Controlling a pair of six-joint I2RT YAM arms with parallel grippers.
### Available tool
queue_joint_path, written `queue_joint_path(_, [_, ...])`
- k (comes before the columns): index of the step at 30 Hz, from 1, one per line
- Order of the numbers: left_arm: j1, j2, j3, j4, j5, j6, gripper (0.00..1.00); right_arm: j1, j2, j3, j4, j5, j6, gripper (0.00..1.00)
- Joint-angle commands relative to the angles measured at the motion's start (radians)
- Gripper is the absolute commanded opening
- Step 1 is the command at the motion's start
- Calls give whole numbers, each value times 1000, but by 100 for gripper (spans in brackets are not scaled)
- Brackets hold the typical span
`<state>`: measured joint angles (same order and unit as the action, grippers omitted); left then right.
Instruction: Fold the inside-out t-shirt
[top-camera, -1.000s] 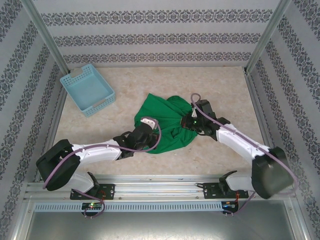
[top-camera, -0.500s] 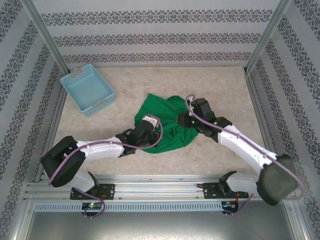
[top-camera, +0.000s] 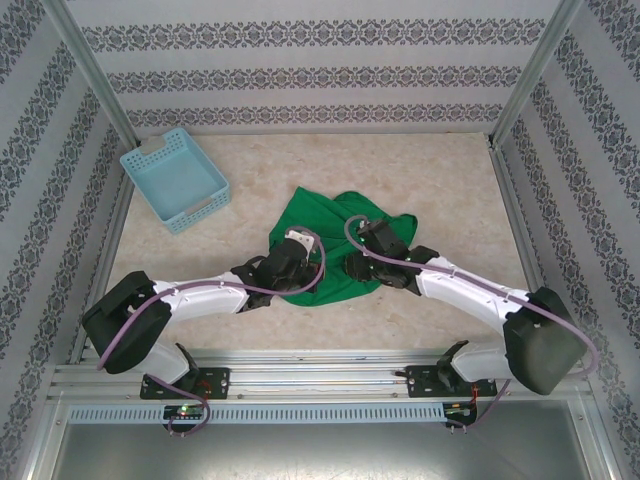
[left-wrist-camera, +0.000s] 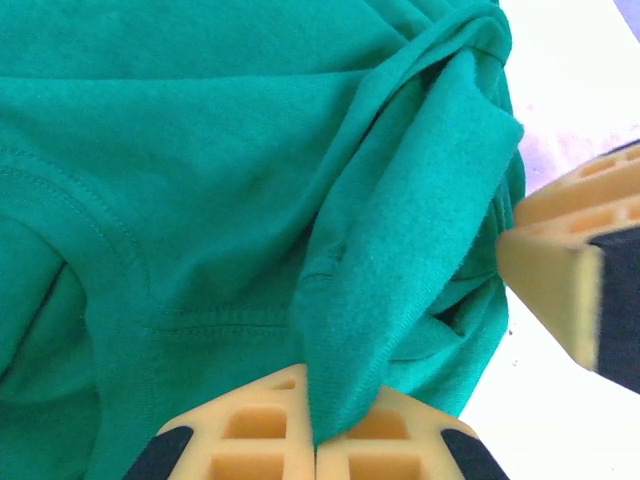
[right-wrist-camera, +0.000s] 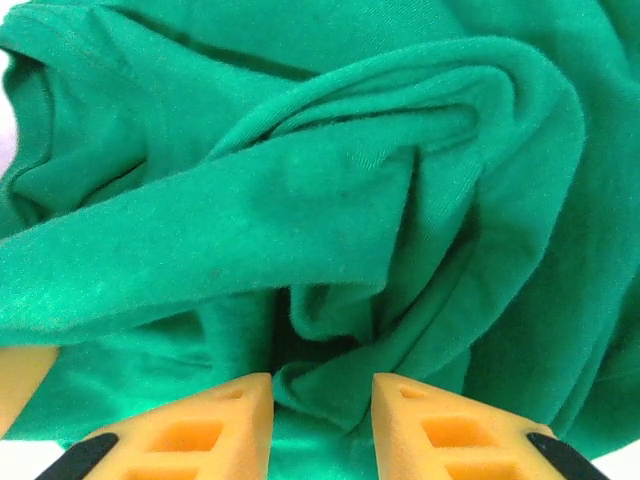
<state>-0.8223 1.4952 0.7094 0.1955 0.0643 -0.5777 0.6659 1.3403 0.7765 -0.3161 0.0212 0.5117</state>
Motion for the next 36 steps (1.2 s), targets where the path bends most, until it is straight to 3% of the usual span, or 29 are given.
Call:
queue_joint_path(1, [11, -10, 21, 35, 15, -21, 0, 11, 50, 66, 1, 88, -14, 33])
queue_joint_path(13, [11, -27, 23, 24, 21, -18, 0, 21, 164, 104, 41, 113, -21, 33])
queue_joint_path(18, [13, -25, 18, 11, -1, -27, 0, 35, 154, 113, 31, 95, -19, 14])
queue_joint_path(22, [40, -12, 29, -24, -3, -61, 0, 39, 84, 99, 28, 1, 5, 0])
queue_joint_path(29, [134, 43, 9, -7, 52, -114, 0, 7, -171, 45, 20, -154, 62, 0])
queue_joint_path(36, [143, 58, 31, -40, 75, -82, 0, -169, -303, -57, 94, -348, 148, 0])
